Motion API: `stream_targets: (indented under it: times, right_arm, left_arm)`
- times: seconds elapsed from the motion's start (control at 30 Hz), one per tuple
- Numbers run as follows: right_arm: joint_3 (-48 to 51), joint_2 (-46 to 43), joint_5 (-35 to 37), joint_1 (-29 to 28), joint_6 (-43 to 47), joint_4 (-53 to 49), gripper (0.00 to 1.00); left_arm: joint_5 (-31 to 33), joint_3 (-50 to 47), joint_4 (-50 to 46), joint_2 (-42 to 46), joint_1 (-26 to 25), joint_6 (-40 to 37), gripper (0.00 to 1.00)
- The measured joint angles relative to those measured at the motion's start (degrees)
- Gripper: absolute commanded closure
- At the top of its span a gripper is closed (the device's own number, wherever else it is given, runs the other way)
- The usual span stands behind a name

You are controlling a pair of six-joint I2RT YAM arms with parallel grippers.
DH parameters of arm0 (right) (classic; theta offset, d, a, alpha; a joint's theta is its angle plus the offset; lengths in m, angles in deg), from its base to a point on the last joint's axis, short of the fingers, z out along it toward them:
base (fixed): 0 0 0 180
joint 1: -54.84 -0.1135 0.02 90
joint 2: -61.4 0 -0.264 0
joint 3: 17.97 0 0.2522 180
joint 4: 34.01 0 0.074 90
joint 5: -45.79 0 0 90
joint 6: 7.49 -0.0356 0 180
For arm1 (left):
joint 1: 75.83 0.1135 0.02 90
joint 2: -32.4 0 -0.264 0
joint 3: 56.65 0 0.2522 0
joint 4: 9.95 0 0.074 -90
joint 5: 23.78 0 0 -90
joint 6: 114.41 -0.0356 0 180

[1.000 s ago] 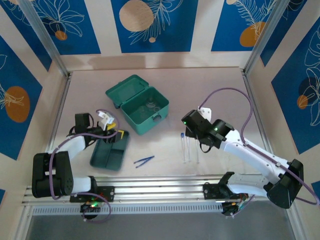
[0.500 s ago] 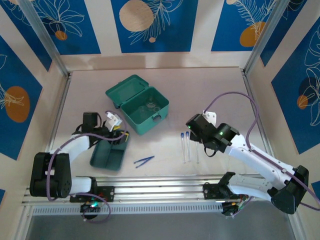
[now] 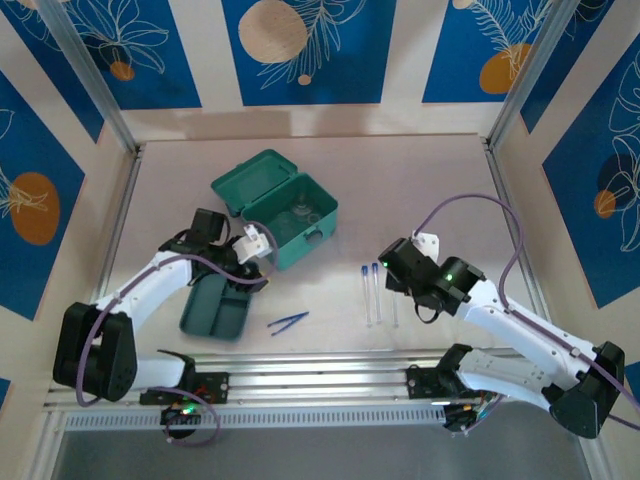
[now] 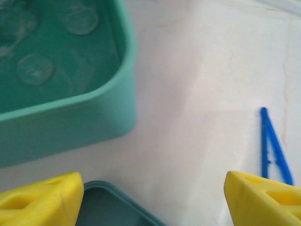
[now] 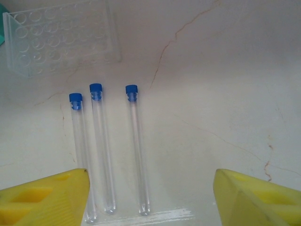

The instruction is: Organize the chemistry lab equipment

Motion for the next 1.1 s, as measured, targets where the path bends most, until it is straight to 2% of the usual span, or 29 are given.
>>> stream_targets:
  times: [0.23,0.43,0.67,1.1]
  right_arm:
    - [3.15,-0.44,-1.09,1.99,0.13,0.94,0.29]
    - [7.82,-2.78,-3.91,5.95,2.47,4.39,0.28]
    - [13.33,-5.55,-8.92,9.64,5.79,9.68,0.25]
    - [13.35,-5.49,-10.32,9.75,6.75,11.67,0.25]
  left_arm:
    - [6.84,2.08,-7.82,0.37,-9.27,1.29,0.21]
    - [13.51,2.01,-9.73,0.22,-17.51,4.9,0.21]
    - [15.43,0.79,-9.6,-1.29,-21.11,8.35,0.22]
    - [15.04,-1.99,-8.22,-5.09,-26.56,10.4,0.27]
